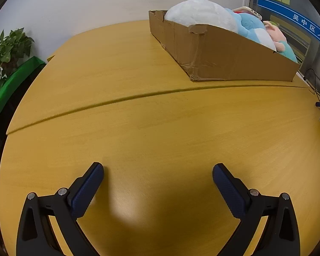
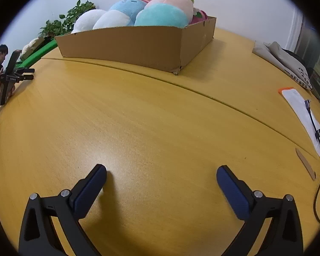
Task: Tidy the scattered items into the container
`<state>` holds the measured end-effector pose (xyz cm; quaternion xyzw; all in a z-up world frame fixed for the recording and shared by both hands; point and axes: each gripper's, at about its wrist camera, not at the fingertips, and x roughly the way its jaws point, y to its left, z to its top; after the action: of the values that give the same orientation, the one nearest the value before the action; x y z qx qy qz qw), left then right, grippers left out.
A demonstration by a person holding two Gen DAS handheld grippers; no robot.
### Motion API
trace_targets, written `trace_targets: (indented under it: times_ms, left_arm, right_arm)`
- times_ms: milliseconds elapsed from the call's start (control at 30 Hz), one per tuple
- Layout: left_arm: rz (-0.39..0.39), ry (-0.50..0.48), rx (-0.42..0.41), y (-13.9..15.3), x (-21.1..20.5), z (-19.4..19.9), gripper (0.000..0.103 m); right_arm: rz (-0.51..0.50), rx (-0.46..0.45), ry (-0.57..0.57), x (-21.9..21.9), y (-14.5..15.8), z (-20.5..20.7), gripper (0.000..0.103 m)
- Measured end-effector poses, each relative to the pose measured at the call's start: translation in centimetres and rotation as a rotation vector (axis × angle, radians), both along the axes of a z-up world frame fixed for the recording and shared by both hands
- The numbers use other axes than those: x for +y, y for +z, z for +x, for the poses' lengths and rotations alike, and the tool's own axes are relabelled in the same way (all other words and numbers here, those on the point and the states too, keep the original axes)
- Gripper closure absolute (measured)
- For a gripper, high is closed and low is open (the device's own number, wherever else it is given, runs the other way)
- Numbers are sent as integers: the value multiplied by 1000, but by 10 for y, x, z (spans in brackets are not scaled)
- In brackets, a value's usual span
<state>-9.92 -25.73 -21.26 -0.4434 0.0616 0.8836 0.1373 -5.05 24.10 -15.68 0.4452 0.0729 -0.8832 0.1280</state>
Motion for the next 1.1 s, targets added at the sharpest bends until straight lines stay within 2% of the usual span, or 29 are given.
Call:
trace_targets:
  times_ms: [133,267,567,700,1100]
  left_arm:
    - [2,8,-2,-2,-11,-6,0]
    - [0,6,-6,4,-8,-3,0]
    - [-3,-33,-10,11,3,-27,0]
    - [-3,-24,-9,12,3,-32,0]
    - [-4,-24,-9,13,5,-31,0]
  right_arm:
    - [-3,-3,25,-4,-5,-11,0]
    - [-3,-5,21,-1,-8,-28,0]
    - [-7,-9,-11,2,-1,-46,0]
    - [-11,-10,-24,31,-1,-44,0]
    - [-11,-10,-24,33,0,-42,0]
